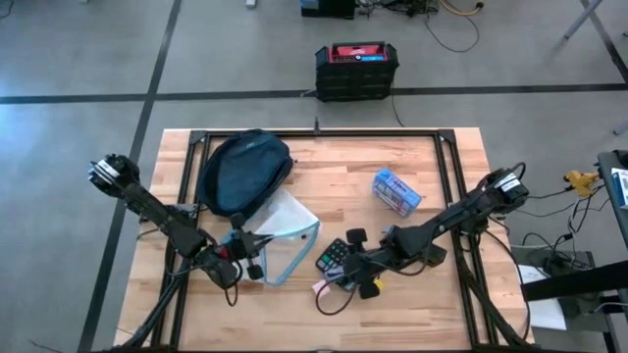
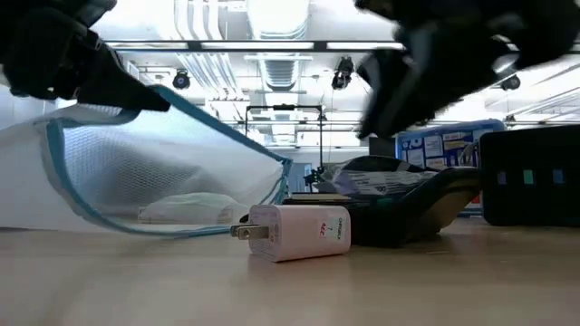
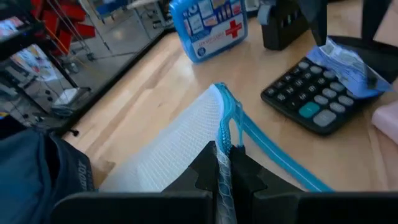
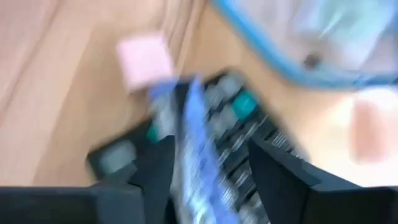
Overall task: Unpack backpack
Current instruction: Remove the purple snack bar from the transparent zip bag, then remove the white pouch from the transparent zip bag
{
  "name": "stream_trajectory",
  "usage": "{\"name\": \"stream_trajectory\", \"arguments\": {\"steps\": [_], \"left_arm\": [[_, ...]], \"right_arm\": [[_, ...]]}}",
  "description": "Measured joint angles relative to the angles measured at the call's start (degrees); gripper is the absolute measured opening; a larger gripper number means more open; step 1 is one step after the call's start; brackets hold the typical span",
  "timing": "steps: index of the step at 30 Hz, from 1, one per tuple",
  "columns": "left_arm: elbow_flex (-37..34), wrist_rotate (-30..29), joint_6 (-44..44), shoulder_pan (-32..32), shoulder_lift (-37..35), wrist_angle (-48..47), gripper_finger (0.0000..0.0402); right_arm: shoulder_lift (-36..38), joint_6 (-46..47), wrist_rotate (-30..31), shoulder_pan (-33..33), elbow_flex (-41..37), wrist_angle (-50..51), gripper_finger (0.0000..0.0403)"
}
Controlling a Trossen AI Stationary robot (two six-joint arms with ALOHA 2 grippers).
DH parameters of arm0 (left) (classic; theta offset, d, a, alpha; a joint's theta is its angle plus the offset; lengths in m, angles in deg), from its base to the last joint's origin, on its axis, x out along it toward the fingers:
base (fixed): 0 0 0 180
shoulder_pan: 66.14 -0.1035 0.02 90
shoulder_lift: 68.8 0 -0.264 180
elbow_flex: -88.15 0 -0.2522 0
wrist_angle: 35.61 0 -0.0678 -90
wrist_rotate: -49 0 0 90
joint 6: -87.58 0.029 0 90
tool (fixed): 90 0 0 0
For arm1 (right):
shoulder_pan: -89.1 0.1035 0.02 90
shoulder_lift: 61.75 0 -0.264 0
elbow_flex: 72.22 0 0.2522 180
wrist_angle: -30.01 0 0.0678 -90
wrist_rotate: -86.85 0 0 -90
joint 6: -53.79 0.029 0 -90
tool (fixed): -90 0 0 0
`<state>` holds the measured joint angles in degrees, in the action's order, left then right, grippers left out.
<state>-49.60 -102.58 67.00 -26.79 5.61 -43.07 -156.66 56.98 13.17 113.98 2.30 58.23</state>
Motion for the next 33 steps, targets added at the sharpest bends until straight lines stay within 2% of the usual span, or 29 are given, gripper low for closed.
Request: {"name": "stream_trajectory", "arguments": {"steps": [5,11,13,15,19,26,30,33], "left_arm": [[0.0,-2.03,6.79,-0.11,0.0,5.79,0.0],[-0.02,-2.1,16.62,-0.11,-0.01,14.63,0.0],[-0.02,-1.85,18.45,-0.11,-0.04,16.74,0.0],[-0.02,0.01,19.32,-0.13,-0.04,17.67,0.0],[-0.02,4.67,18.2,-0.11,-0.03,17.72,0.0],[-0.02,7.04,17.7,-0.07,0.13,17.9,0.0],[-0.03,7.08,17.76,-0.04,0.33,17.98,0.0],[-0.11,7.11,17.54,-0.04,0.9,17.7,0.0]], "right_arm": [[-3.15,-3.18,0.27,-1.39,0.36,-15.15,0.0255],[-14.47,-3.3,0.65,-4.47,3.13,-31.13,0.0283],[-19.07,-3.2,2.07,-5.37,6.69,-31.61,0.0283],[-22.76,-2.25,6.18,-6.13,9.92,-31.38,0.028],[-26.01,-0.15,13.64,-7.83,14.28,-31.04,0.0275],[-26.14,1.7,12.47,-10.77,15.33,-30.89,0.0293],[-27.14,2.12,8.06,-12.35,15.39,-32.24,0.0309],[-29.96,0.72,7.32,-12.94,16.52,-32.87,0.0319]]}}
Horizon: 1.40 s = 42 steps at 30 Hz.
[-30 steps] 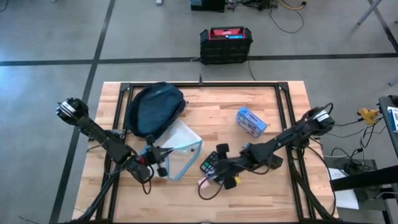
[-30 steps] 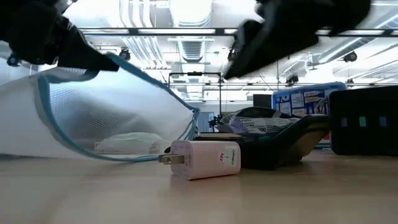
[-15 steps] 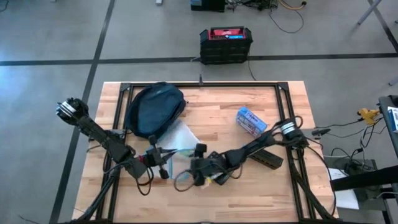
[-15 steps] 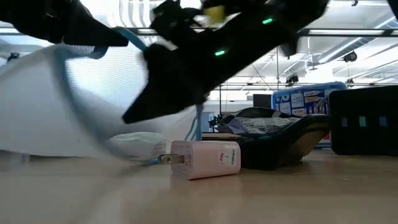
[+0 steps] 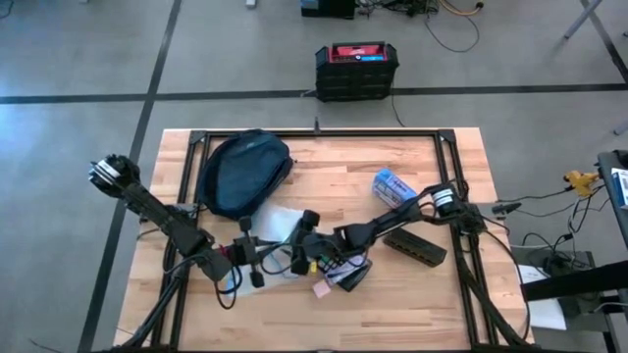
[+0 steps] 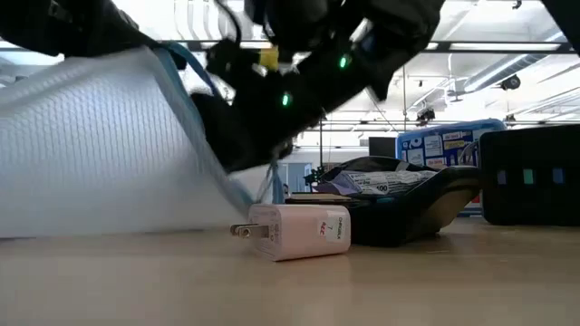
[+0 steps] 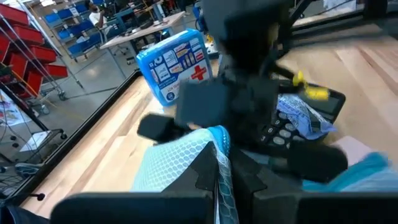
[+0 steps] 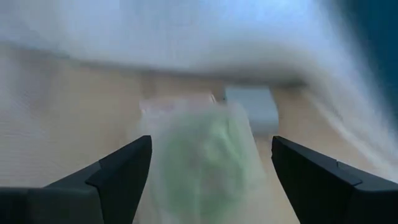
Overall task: Unpack backpack
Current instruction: Remove the white pouch from the transparent zip bag
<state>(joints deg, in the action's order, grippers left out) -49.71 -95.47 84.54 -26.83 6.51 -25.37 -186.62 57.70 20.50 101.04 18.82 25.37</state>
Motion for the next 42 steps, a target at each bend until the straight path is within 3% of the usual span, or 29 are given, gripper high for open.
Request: {"name": "stream_trajectory", "arguments": {"steps": [6,10,14,20,22,29,34,42], "left_arm": [[-0.04,1.45,-3.22,-0.02,1.71,-2.8,0.0],[-0.04,3.7,-9.31,0.56,1.81,-9.59,0.0],[-0.02,4.73,-17.02,1.76,1.49,-17.77,0.0],[-0.02,5.7,-28.44,2.91,1.46,-28.4,0.0],[-0.02,6.49,-31.76,3.02,1.46,-31.54,0.0],[-0.04,9.99,-40.68,3.04,1.46,-41.07,0.0],[-0.04,10.28,-41.57,3.04,1.46,-42.08,0.0],[-0.04,12.01,-41.48,3.13,1.46,-42.18,0.0]], "right_arm": [[-4.7,0.19,-0.09,-1.25,2.82,-2.06,0.0328],[-5.77,0.66,-0.31,-1.81,3.14,-0.52,0.0298],[-5.51,0.83,-0.26,-1.92,3.04,1.71,0.022],[-4.97,-0.37,-3.54,-1.28,2.95,2.47,0.0054],[-4.44,-1.93,-3.79,-0.76,2.85,3.11,0.0015],[0.33,-1.38,-4.32,1.79,2.76,13.36,0.0006],[5.76,-3.9,-4.35,5.39,2.71,23.49,0.0003],[17.39,-7.15,-5.31,11.77,2.33,48.27,0.0001]]}}
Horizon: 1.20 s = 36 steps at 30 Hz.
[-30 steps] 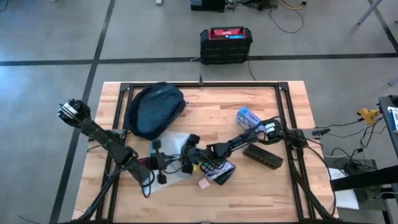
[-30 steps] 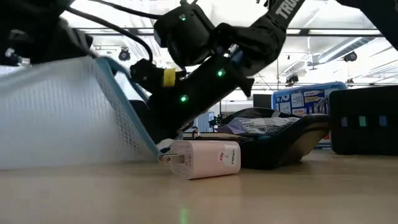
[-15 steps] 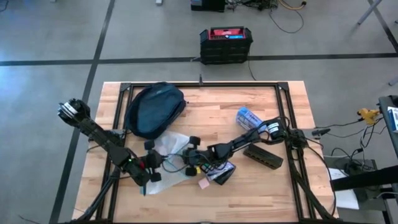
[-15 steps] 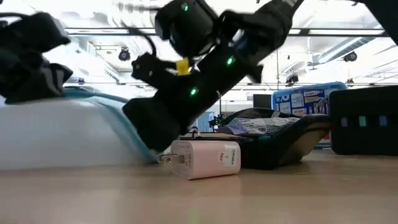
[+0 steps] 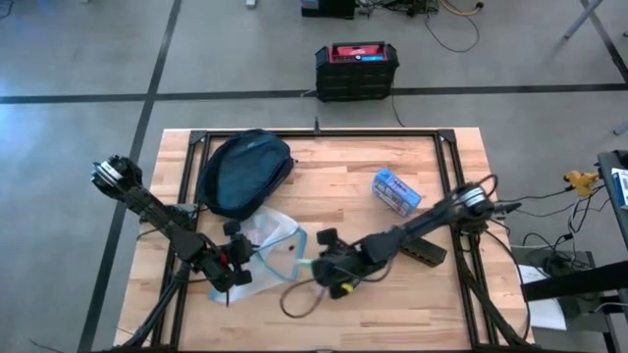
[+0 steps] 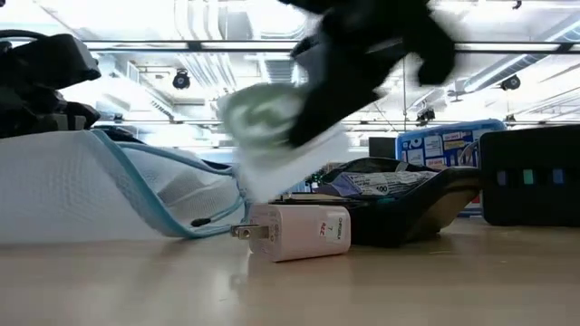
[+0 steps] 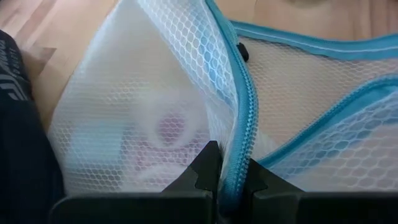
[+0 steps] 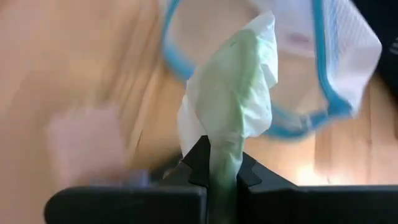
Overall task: Unpack backpack
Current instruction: Remove the white pouch from the transparent zip bag, then remove the white playing cards from the transparent zip bag
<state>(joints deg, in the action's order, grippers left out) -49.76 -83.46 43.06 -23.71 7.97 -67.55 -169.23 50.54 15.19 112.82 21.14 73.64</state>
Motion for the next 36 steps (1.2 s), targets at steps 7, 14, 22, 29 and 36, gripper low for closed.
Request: {"name": "stream_trajectory", "arguments": {"steps": [7,14,22,29,36], "left_arm": [[2.54,-0.02,1.6,0.83,-0.11,-0.1,0.0],[5.81,-0.74,5.46,1.53,-0.98,-1.1,0.0],[5.91,-5.37,8.08,1.79,-2.03,-1.35,0.0],[5.88,-14.59,13.99,1.77,-3.93,-0.72,0.0],[5.81,-15.73,18.86,1.77,-4.43,3.95,0.0]], "right_arm": [[4.84,5.59,-9.39,4.15,-1.24,9.68,0.0002],[4.96,6.91,-8.25,6.52,-3.32,8.46,0.0008],[4.79,8.26,-6.66,4.33,-4.77,6.22,0.0102],[4.95,6.02,-2.08,3.98,-3.47,6.19,0.0214],[5.05,2.18,0.62,3.6,-3.02,3.91,0.0296]]}}
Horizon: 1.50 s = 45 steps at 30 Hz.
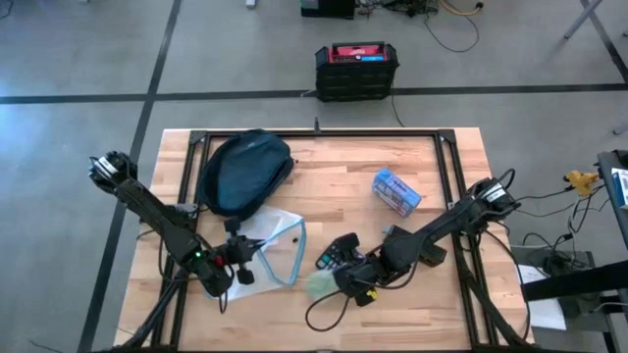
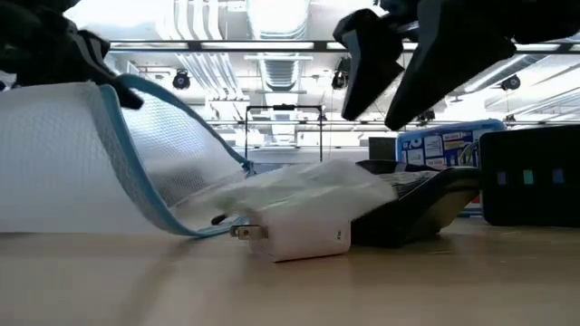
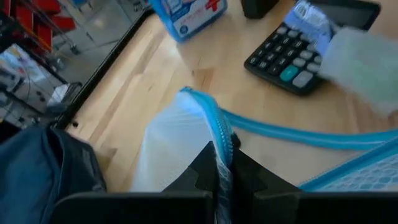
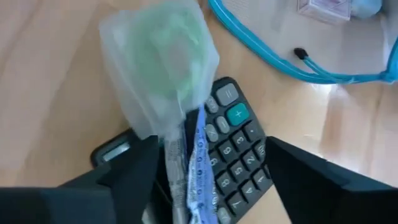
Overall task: Unpack backpack
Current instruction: Remove the white playing cards from the transparent zip bag
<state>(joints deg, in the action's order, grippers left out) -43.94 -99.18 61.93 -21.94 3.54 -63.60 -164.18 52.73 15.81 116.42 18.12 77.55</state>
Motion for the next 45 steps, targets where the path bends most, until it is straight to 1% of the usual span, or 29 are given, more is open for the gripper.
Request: {"name": "stream_trajectory", "arguments": {"steps": [3,6,9,13,16,18,20,23,24,25,30,33,35,40,41,43,45], "left_arm": [[0.0,-2.48,7.13,-0.02,-0.09,4.9,0.0],[0.0,-4.65,13.37,-0.07,-0.36,8.25,0.0],[0.0,-7.12,17.43,-0.07,-1.29,8.73,0.0],[0.0,-8.75,20.51,-0.07,-3.73,8.64,0.0],[-0.01,-9.85,21.78,-0.08,-6.03,8.43,0.0],[-0.01,-10.02,22.4,-0.07,-7.54,8.44,0.0],[-0.06,-10.02,22.3,-0.07,-8.69,8.45,0.0],[-0.33,-9.65,20.5,-0.04,-8.88,8.56,0.0],[-0.59,-8.84,19.55,0.0,-8.72,8.64,0.0],[-0.95,-7.96,18.65,0.02,-8.52,8.66,0.0],[-3.17,-6.92,12.85,0.15,-6.17,8.71,0.0],[-3.42,-6.83,10.74,0.29,-4.01,8.76,0.0],[-3.47,-6.81,9.9,0.37,-2.97,8.87,0.0],[-3.48,-6.85,8.61,0.42,-1.02,9.1,0.0],[-3.48,-7.02,8.61,0.42,-0.93,9.11,0.0],[-3.46,-7.15,8.59,0.42,-1.02,9.04,0.0],[-3.46,-7.31,8.59,0.43,-1.35,8.96,0.0]], "right_arm": [[-0.4,-1.61,0.55,-0.94,-0.99,-11.09,0.0312],[-2.9,-4.64,0.59,-2.18,-1.71,-22.2,0.0315],[-7.8,-5.68,0.57,-4.26,-1.86,-32.62,0.0307],[-15.98,-5.14,0.74,-6.83,-1.66,-49.58,0.0289],[-21.94,-5.59,0.58,-7.24,1.55,-55.8,0.0278],[-25.73,-5.72,0.56,-7.41,5.1,-55.49,0.0273],[-29.42,-5.64,1.46,-7.93,8.86,-53.08,0.027],[-32.79,-5.47,7.63,-8.45,13.35,-47.28,0.0269],[-32.93,-5.85,10.1,-8.45,13.83,-45.48,0.027],[-32.88,-5.55,11.15,-8.43,14.25,-44.15,0.0272],[-30.55,-4.29,11.83,-8.36,13.96,-40.2,0.0293],[-29.31,-3.8,15.23,-8.8,13.92,-39.6,0.0303],[-28.92,-2.44,16.18,-9.68,13.95,-39.72,0.0306],[-28.92,5.97,13.96,-12.44,13.96,-40.03,0.03],[-29.04,7.65,11.84,-12.99,13.99,-39.99,0.0297],[-29.76,10.77,4.64,-14.09,14.11,-40.43,0.029],[-30.52,11.52,-0.62,-14.84,14.14,-40.97,0.0284]]}}
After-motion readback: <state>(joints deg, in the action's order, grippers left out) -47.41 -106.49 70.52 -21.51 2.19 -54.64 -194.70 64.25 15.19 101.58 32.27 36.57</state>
